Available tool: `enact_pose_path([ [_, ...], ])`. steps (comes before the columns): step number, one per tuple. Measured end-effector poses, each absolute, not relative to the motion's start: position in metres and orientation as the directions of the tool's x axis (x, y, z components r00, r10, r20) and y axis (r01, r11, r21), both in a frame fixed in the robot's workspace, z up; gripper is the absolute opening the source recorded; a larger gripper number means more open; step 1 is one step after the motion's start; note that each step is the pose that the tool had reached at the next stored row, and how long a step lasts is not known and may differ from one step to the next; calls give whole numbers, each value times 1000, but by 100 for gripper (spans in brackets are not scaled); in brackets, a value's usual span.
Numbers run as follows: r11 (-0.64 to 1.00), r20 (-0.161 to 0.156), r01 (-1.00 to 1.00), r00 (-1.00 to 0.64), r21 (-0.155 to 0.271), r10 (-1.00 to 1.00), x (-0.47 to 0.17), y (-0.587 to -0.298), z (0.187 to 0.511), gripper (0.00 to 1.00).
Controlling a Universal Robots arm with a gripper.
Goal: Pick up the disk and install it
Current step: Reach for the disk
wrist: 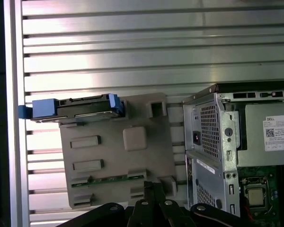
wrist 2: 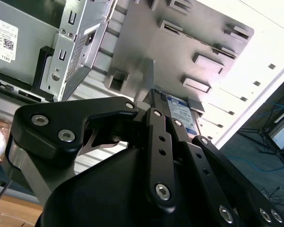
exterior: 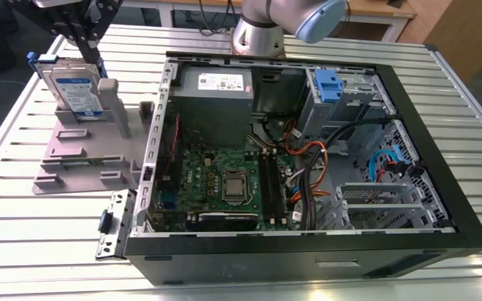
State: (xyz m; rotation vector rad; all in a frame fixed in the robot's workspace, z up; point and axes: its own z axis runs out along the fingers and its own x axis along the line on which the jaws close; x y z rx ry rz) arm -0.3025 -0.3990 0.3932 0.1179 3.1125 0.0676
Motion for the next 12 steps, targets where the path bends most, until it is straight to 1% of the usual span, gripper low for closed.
enact_pose_path([
  [12,996,-24,75,-997,44,76,-308,-399,393,10],
])
